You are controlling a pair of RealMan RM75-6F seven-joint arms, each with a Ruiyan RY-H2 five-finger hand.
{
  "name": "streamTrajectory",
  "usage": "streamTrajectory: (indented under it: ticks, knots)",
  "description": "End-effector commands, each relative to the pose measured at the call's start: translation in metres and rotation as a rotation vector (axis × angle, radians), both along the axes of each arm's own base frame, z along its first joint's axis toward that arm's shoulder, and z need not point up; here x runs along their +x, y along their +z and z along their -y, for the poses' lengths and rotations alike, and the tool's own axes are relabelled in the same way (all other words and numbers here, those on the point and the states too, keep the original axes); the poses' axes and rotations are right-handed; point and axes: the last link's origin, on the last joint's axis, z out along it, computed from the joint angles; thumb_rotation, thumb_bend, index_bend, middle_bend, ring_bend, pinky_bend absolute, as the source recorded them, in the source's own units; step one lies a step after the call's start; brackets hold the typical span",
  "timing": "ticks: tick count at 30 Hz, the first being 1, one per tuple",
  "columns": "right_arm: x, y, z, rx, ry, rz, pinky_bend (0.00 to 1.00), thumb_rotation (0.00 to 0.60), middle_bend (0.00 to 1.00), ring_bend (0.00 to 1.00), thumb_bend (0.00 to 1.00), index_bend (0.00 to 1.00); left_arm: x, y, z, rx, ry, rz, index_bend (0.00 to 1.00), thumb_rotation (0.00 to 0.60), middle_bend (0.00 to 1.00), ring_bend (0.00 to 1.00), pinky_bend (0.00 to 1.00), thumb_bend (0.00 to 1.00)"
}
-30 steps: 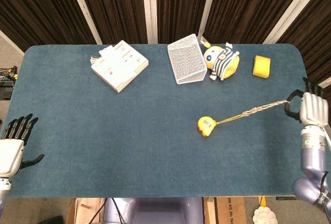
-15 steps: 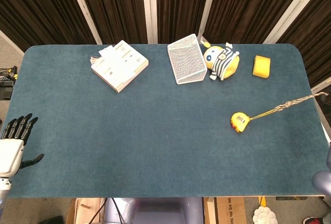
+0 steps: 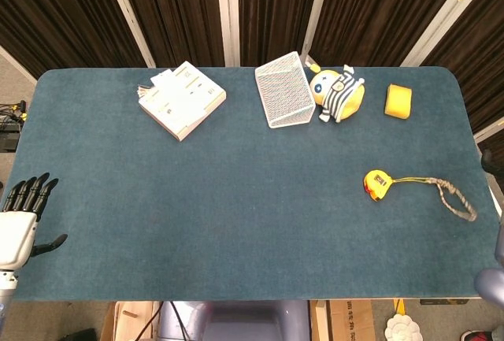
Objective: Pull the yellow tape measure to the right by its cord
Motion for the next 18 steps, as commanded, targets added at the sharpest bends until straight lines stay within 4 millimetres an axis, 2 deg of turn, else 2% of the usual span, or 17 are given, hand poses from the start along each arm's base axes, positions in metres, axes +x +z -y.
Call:
streamTrajectory:
  ticks: [1,5,10,14,18]
  knots:
    - [0.015,-0.014,-0.008,0.028,0.058,0.016,0.0,0.6,0.0,0.0,0.45,0.0,0.0,0.0,0.0,-0.001,-0.001,0.001,0.0,0.6,0.0,0.0,0.0,0.0]
    - [0.036,-0.035,-0.029,0.087,0.14,0.079,0.0,0.6,0.0,0.0,0.42,0.0,0.001,0.0,0.0,-0.002,-0.005,0.002,0.0,0.6,0.0,0.0,0.0,0.0]
    - [0.058,-0.065,-0.078,0.196,0.275,0.097,0.0,0.6,0.0,0.0,0.38,0.0,0.001,0.001,0.001,0.0,-0.014,0.0,0.0,0.6,0.0,0.0,0.0,0.0]
    - [0.062,-0.087,-0.119,0.264,0.345,0.1,0.0,0.6,0.0,0.0,0.37,0.0,0.001,0.001,0.002,-0.003,-0.02,-0.007,0.0,0.6,0.0,0.0,0.0,0.0]
    - [0.055,-0.095,-0.146,0.291,0.389,0.051,0.0,0.6,0.0,0.0,0.37,0.0,0.0,0.002,0.002,0.002,-0.017,-0.014,0.0,0.6,0.0,0.0,0.0,0.0]
